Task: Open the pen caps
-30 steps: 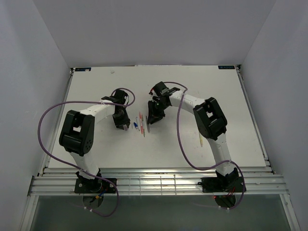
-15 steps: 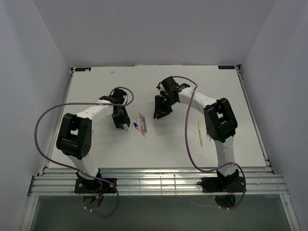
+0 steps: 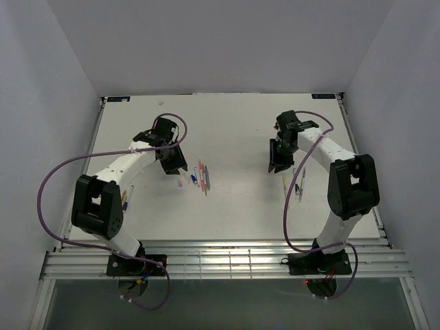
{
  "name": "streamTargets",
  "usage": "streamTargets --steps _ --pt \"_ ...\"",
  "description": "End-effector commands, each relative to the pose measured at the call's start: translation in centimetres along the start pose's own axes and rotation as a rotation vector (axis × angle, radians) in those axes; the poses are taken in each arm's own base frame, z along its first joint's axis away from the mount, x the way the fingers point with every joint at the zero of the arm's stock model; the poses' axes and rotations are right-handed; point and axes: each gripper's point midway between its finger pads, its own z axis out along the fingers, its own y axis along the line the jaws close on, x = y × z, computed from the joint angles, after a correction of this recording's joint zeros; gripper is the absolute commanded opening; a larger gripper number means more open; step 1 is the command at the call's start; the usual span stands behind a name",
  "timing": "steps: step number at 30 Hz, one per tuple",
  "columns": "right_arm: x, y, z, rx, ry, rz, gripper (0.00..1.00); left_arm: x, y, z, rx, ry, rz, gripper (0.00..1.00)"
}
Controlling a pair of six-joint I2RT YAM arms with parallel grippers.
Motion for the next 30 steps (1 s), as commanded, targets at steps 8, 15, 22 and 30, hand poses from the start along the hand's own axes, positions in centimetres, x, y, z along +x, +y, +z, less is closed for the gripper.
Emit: streamTargets --steps 8,15,22,30 --pt "3.4 -5.7 -0.9 0.128 0.05 0.052 0.33 -1.0 -2.1 -2.6 0.098 -0.039 -0.01 0.45" --pt "4.5 -6.9 -0.2 0.148 0.079 0.061 0.33 -0.8 -2.2 -2.9 0.111 -0.038 -0.015 0.45" --pt "5.3 -7.6 1.0 0.158 0.098 0.064 0.33 -0.6 -2.3 -3.0 0.118 -0.032 -0.022 0.45" --pt "6.1 -8.1 2.5 0.161 0.121 0.071 0.26 -0.8 -2.8 -3.5 0.138 -0.033 -0.025 0.45"
